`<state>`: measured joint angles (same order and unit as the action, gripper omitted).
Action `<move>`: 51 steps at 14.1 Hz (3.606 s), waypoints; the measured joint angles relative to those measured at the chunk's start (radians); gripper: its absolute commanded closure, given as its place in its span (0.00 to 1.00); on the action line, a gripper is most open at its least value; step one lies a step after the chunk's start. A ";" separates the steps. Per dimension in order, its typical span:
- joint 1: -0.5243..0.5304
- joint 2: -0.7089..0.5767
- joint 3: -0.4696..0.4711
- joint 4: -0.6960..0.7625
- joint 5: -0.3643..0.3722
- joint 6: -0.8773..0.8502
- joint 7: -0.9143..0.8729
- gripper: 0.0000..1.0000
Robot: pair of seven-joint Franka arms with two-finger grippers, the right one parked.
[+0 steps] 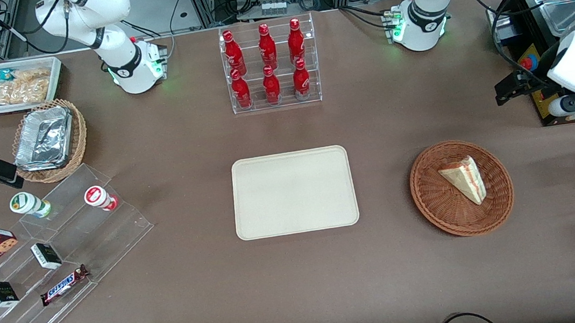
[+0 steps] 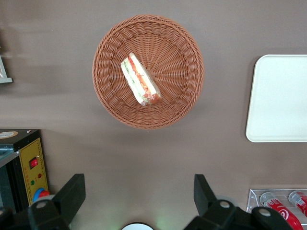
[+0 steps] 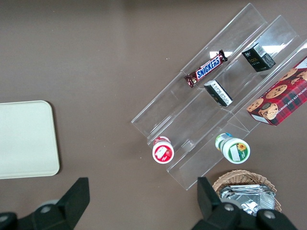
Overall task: Place sandwich from basket to tray
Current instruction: 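Move the left gripper over the wrapped sandwich in the wicker basket, then lower the left gripper and close it on the wrapped sandwich, then lift the sandwich and carry it with the left gripper over the cream tray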
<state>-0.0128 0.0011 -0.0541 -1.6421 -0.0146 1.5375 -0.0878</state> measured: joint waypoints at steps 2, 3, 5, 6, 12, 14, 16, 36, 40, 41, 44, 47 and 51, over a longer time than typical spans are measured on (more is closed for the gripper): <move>0.000 0.011 -0.001 0.000 0.021 0.008 0.000 0.00; 0.000 0.020 -0.001 -0.001 0.028 0.012 0.000 0.00; -0.001 0.044 -0.001 -0.003 0.031 0.018 0.001 0.00; -0.001 0.060 -0.001 -0.004 0.031 0.025 0.001 0.00; 0.000 0.213 0.000 -0.012 0.033 0.122 0.001 0.00; 0.000 0.267 0.000 -0.018 0.033 0.163 0.001 0.00; 0.000 0.306 0.000 -0.042 0.033 0.230 -0.002 0.00; 0.007 0.339 0.008 -0.426 -0.038 0.772 -0.547 0.55; 0.007 0.364 0.008 -0.426 -0.038 0.815 -0.547 0.95; 0.007 0.362 0.008 -0.425 -0.038 0.815 -0.545 0.95; 0.002 0.344 -0.002 -0.407 -0.036 0.794 -0.441 0.94; -0.049 0.321 -0.015 -0.321 -0.036 0.686 -0.233 0.93; -0.182 0.338 -0.021 -0.171 -0.036 0.530 -0.214 0.94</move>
<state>-0.1944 0.3393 -0.0749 -1.8136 -0.0510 2.0672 -0.3022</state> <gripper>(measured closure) 0.850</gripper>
